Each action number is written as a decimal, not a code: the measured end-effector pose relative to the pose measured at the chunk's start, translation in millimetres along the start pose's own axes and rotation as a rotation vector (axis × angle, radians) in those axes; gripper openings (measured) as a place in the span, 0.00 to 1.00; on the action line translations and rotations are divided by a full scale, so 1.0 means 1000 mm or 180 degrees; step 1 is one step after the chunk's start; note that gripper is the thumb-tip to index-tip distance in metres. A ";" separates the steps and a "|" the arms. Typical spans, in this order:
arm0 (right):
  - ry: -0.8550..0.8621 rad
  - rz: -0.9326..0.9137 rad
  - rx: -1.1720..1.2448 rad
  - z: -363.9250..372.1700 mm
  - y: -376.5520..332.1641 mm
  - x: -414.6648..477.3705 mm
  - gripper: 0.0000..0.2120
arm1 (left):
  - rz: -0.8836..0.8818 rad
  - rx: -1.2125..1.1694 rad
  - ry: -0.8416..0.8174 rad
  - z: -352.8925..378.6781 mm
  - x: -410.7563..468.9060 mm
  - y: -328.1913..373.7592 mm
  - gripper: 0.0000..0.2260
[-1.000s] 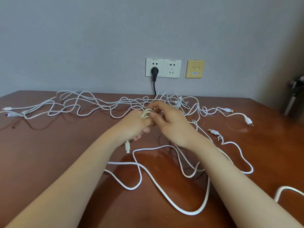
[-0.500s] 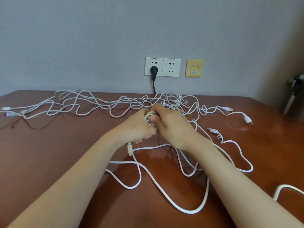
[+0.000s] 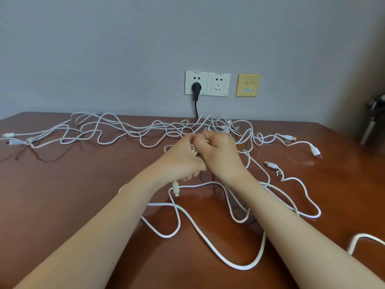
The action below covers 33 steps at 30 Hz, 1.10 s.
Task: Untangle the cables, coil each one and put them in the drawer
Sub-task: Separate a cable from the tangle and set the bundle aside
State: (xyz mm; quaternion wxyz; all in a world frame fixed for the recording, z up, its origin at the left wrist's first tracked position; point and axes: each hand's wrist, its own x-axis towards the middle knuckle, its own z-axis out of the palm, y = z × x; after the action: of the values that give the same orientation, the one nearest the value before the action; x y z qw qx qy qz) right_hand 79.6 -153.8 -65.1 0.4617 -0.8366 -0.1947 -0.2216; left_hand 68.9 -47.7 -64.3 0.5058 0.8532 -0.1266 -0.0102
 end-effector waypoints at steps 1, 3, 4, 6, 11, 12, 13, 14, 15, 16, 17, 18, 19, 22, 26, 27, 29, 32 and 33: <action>0.0016 0.0011 0.0079 -0.001 -0.001 0.001 0.18 | -0.0028 -0.0223 -0.0116 -0.003 -0.002 0.001 0.16; 0.0022 0.0014 0.0153 -0.002 -0.002 0.002 0.21 | -0.0104 -0.0794 -0.0427 -0.010 -0.006 0.003 0.12; 0.0017 0.0018 0.0182 -0.003 -0.002 0.002 0.22 | -0.0147 -0.1098 -0.0612 -0.013 -0.009 0.005 0.11; 0.0069 0.0038 0.0243 -0.006 -0.001 0.002 0.21 | -0.0295 -0.1617 -0.0965 -0.020 -0.014 0.006 0.03; 0.0418 -0.0037 -0.0002 -0.013 0.000 0.003 0.19 | -0.0596 -0.2028 -0.1157 -0.025 -0.014 0.003 0.13; 0.0412 -0.0052 -0.0084 -0.013 0.001 0.003 0.20 | -0.0628 -0.2029 -0.1116 -0.024 -0.014 0.003 0.13; 0.0412 -0.0068 -0.0177 -0.013 0.001 0.002 0.21 | -0.0640 -0.2023 -0.1079 -0.023 -0.014 0.004 0.12; 0.0435 -0.0069 -0.0280 -0.013 0.001 0.001 0.21 | -0.0639 -0.1988 -0.1039 -0.022 -0.013 0.005 0.10; 0.0480 -0.0067 -0.0391 -0.013 0.001 0.001 0.21 | -0.0636 -0.1894 -0.0993 -0.022 -0.013 0.005 0.08; 0.0529 -0.0062 -0.0525 -0.012 0.000 0.000 0.21 | -0.0631 -0.1714 -0.0916 -0.021 -0.012 0.006 0.07; 0.0561 -0.0049 -0.0688 -0.011 -0.001 0.000 0.21 | -0.0614 -0.1436 -0.0807 -0.021 -0.012 0.009 0.06; 0.0570 -0.0021 -0.0856 -0.010 -0.002 -0.001 0.21 | -0.0578 -0.1057 -0.0652 -0.019 -0.011 0.010 0.07; 0.0570 0.0026 -0.0990 -0.008 -0.002 -0.001 0.21 | -0.0508 -0.0583 -0.0477 -0.015 -0.011 0.012 0.08; 0.0576 0.0230 -0.1108 -0.007 -0.003 0.001 0.20 | -0.0211 0.1148 0.0102 0.001 -0.011 0.020 0.09; 0.0468 0.0420 -0.0933 -0.013 -0.001 0.002 0.19 | -0.0059 0.1819 0.0483 0.016 -0.011 0.021 0.09; 0.0406 0.0416 -0.0845 -0.014 0.000 0.002 0.19 | -0.0080 0.1761 0.0473 0.015 -0.011 0.019 0.08; 0.0242 0.0371 -0.0775 -0.014 0.001 0.003 0.20 | -0.0092 0.1741 0.0482 0.011 -0.008 0.016 0.07; -0.0010 0.0271 -0.0957 -0.015 -0.001 0.004 0.17 | -0.0073 0.1803 0.0602 0.002 -0.006 0.012 0.09; -0.0092 0.0291 -0.1031 -0.016 -0.002 0.004 0.17 | -0.0096 0.1789 0.0650 -0.001 -0.004 0.011 0.10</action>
State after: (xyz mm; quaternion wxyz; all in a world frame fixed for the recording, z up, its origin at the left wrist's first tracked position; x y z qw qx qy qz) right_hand 78.3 -166.0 -53.8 0.3276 -0.9111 -0.1247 -0.2168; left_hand 62.5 -51.1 -55.2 0.2597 0.9582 -0.0602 0.1037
